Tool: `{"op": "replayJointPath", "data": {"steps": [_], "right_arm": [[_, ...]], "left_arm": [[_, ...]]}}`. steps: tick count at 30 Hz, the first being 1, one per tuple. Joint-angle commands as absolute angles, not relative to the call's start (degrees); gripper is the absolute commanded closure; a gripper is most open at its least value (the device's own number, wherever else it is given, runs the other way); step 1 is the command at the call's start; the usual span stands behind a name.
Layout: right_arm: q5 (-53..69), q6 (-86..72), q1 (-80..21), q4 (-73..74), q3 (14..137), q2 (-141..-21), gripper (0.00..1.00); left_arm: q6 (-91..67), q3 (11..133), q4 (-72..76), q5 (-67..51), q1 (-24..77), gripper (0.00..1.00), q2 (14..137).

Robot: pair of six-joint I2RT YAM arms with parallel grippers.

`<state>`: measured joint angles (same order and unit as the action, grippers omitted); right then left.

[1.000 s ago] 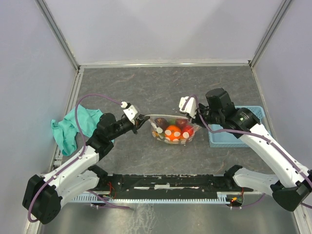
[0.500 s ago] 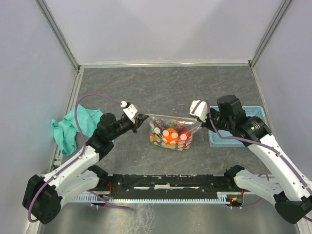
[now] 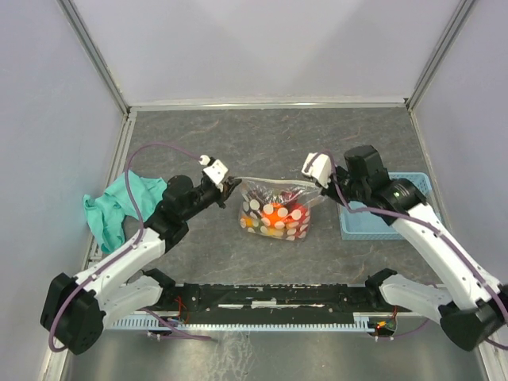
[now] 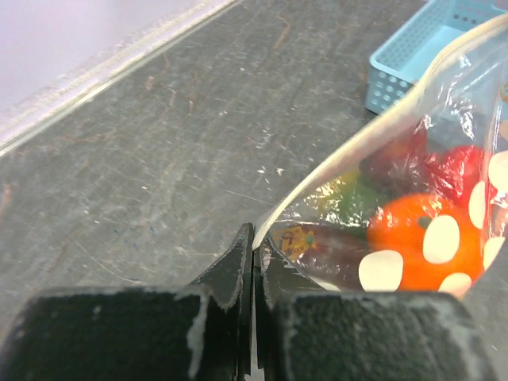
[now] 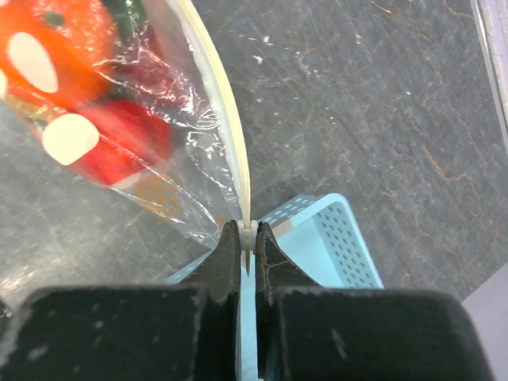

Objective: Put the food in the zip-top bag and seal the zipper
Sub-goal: Place the zipper food storage bag at the center of the board.

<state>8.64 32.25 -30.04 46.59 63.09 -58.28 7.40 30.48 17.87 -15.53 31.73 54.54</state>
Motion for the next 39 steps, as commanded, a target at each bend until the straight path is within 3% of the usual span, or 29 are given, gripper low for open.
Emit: {"op": "replayJointPath", "data": {"steps": [1, 10, 16, 25, 29, 33, 39], "right_arm": [[4.4, 33.3, -29.2, 36.8, 69.3, -65.7, 0.98], [-0.7, 35.8, -27.6, 28.0, 80.7, -79.1, 0.98], [6.4, 33.5, -27.5, 25.6, 75.3, -77.2, 0.98], [22.9, 22.0, -27.7, 26.0, 61.8, -69.8, 0.93], [26.6, 17.3, -27.7, 25.4, 56.5, -65.5, 0.86], [27.5, 15.3, -27.6, 25.7, 53.9, -60.0, 0.75], [23.0, 7.6, -27.7, 26.2, 53.8, -54.1, 0.46]], "left_arm": [[12.9, 38.6, 22.0, -10.4, 31.1, 0.97, 59.6], [18.8, 50.1, 24.3, -2.3, 31.1, 0.97, 72.1], [11.5, 47.4, 22.1, 0.2, 31.0, 0.96, 72.8], [-3.3, 39.2, 11.2, -4.0, 31.0, 0.82, 63.8], [-8.5, 35.6, 6.0, -4.0, 31.0, 0.73, 57.2], [-11.0, 33.8, 0.3, -1.5, 31.0, 0.57, 49.4], [-13.7, 34.6, -9.1, 7.5, 31.0, 0.36, 39.0]]}}
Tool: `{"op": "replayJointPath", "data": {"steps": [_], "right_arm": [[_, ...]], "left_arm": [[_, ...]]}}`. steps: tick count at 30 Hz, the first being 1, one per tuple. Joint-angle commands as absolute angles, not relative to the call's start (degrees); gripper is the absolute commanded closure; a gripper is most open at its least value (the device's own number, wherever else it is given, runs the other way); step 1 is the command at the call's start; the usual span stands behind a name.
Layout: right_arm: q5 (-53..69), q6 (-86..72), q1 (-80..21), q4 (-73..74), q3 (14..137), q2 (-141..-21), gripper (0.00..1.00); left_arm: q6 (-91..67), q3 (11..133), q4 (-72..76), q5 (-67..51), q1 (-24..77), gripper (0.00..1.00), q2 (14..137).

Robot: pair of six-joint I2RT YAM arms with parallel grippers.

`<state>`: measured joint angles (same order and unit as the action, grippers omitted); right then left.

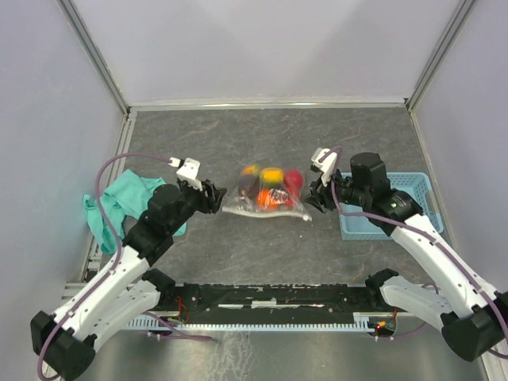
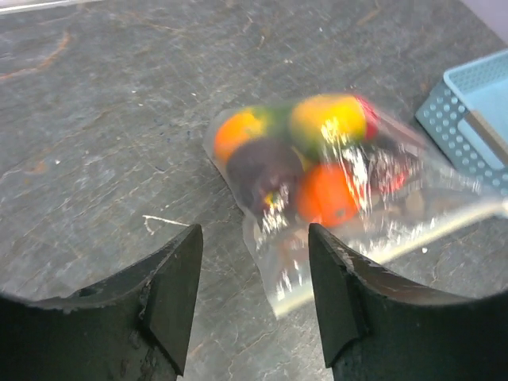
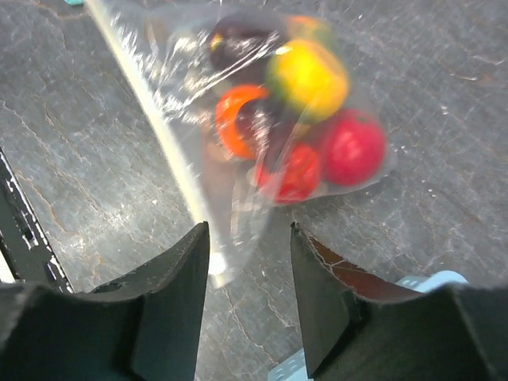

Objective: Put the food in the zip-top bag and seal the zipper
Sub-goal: Place the zipper food storage bag at the center of the board, then reset both arms

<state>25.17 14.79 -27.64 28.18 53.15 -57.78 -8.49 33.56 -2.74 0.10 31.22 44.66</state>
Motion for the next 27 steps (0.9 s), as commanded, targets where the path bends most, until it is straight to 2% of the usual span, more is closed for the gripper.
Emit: {"op": "replayJointPath", "data": {"steps": [1, 2, 6, 9, 11, 12, 13, 14, 20, 27], "right_arm": [[21.4, 6.4, -27.7, 26.3, 53.8, -53.1, 0.43], [19.5, 5.3, -27.7, 26.3, 53.9, -52.1, 0.40], [8.9, 2.2, -27.7, 27.4, 53.6, -48.3, 0.31], [-1.8, 0.2, -27.7, 28.0, 52.4, -44.4, 0.25], [-15.5, -2.4, -27.6, 26.7, 49.5, -39.5, 0.18], [-18.9, -3.0, -27.7, 25.9, 47.9, -37.6, 0.15], [-22.2, -3.6, -27.6, 24.9, 46.2, -35.6, 0.03], [-24.9, -4.3, -27.7, 23.9, 44.6, -33.5, 0.00], [-35.6, -8.5, -27.6, 24.3, 38.2, -24.9, 0.01], [-44.3, -15.0, -27.6, 28.1, 35.9, -21.1, 0.01]], "left_arm": [[-14.8, 34.8, -10.4, 9.6, 31.0, 0.33, 36.9], [-16.1, 34.9, -11.3, 12.1, 31.0, 0.31, 35.4], [-22.9, 35.9, -15.3, 22.4, 31.0, 0.12, 29.2], [-24.9, 37.5, -17.9, 28.5, 31.0, 0.08, 25.1], [-24.7, 38.5, -20.5, 33.3, 31.1, 0.07, 21.6], [-23.8, 38.6, -21.0, 34.7, 31.0, 0.01, 20.7], [-22.4, 38.4, -21.2, 35.3, 31.1, 0.00, 19.8], [-21.2, 38.2, -21.3, 35.7, 31.0, 0.00, 18.9], [-19.5, 36.6, -21.9, 39.3, 31.1, 0.00, 13.9], [-20.0, 32.3, -19.0, 39.2, 31.0, 0.00, 9.7]]}}
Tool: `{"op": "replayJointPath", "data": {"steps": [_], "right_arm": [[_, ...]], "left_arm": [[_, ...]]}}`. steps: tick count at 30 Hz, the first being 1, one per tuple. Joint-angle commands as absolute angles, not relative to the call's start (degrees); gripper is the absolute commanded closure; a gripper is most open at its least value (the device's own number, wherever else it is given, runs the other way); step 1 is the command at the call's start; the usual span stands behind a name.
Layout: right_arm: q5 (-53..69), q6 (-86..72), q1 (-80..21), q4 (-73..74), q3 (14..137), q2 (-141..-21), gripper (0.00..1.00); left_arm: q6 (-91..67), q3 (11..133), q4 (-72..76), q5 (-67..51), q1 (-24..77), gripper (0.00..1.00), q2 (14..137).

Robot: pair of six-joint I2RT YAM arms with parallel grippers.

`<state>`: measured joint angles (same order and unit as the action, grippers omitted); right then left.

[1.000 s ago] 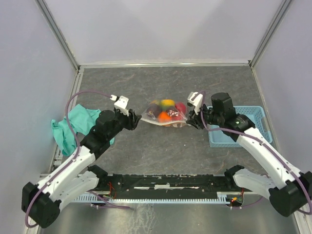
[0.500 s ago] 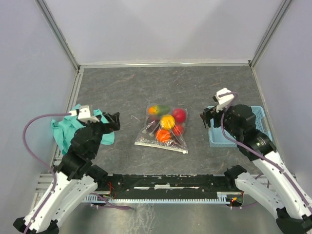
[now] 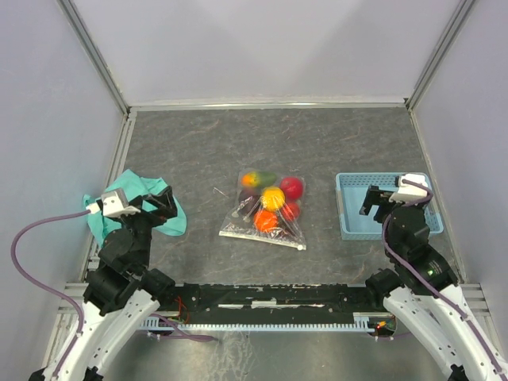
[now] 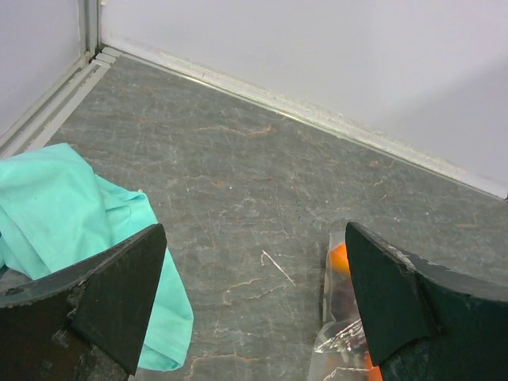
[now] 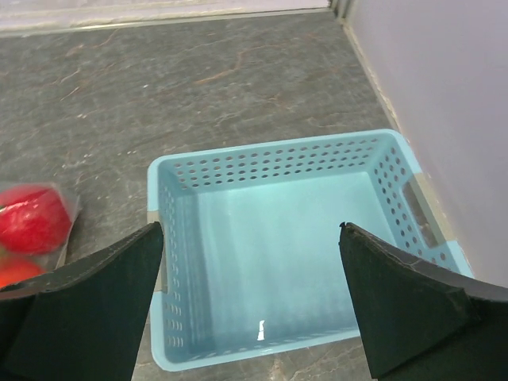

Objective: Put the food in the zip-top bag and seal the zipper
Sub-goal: Reset both arms

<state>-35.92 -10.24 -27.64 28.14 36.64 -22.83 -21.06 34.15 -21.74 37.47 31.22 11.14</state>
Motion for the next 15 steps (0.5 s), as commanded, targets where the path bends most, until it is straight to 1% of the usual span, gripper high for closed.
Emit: {"op": "replayJointPath", "data": {"steps": [1, 15], "right_arm": [[-44.5, -15.0, -27.6, 28.1, 35.6, -20.8, 0.01], [-43.6, -14.5, -27.6, 28.9, 35.9, -19.7, 0.01]], "left_arm": [[-20.0, 32.1, -18.8, 39.2, 31.1, 0.00, 9.6], [-19.1, 33.1, -18.4, 38.6, 31.0, 0.00, 11.3]]}}
